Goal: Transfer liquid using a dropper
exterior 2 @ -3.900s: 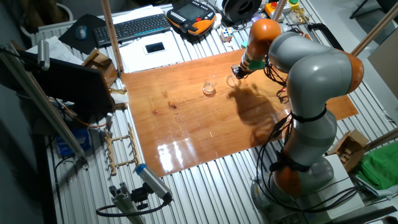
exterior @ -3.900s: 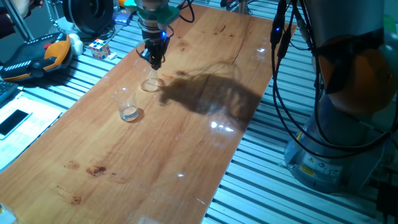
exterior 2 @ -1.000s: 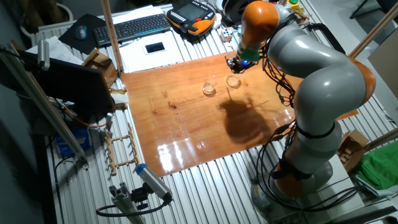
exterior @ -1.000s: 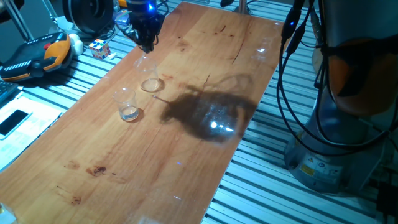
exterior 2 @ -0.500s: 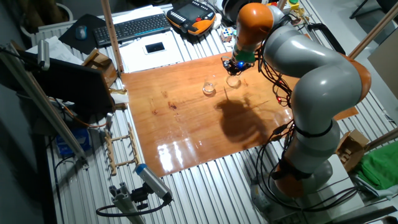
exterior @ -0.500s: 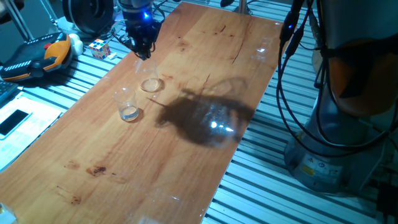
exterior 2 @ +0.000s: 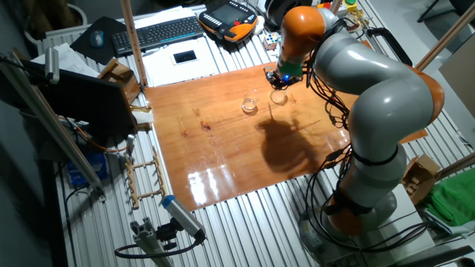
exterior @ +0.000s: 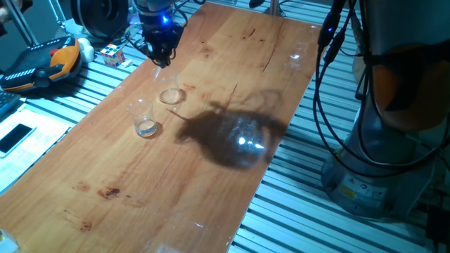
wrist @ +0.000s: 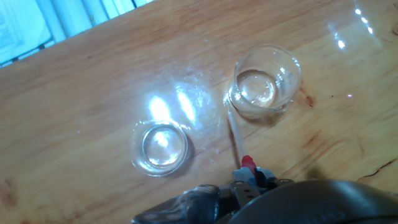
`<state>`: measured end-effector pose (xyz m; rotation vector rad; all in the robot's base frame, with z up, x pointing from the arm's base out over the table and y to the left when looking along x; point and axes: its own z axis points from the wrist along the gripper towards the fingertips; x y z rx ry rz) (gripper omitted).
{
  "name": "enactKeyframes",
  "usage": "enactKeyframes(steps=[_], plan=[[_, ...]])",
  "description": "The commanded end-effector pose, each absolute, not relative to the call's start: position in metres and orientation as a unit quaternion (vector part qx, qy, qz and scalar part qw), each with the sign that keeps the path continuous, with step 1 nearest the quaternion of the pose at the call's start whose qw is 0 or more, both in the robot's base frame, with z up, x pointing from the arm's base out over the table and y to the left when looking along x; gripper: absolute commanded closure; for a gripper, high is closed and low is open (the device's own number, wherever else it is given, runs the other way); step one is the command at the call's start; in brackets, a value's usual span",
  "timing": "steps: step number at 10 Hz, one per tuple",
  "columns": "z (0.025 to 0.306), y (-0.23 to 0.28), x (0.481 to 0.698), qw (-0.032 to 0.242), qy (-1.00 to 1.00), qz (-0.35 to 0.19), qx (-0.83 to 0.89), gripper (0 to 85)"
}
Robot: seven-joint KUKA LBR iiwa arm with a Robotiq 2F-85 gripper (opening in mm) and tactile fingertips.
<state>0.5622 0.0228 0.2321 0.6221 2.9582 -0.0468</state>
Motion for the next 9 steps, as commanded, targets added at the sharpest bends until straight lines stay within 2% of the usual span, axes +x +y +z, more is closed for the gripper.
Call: enactKeyframes(steps=[1, 9], plan=[[0.232, 0.023, 0.562, 0.057, 0.976, -0.006, 0.212, 84.0], [0.230, 0.072, 0.561, 0.046, 0.982, 0.004, 0.185, 84.0]])
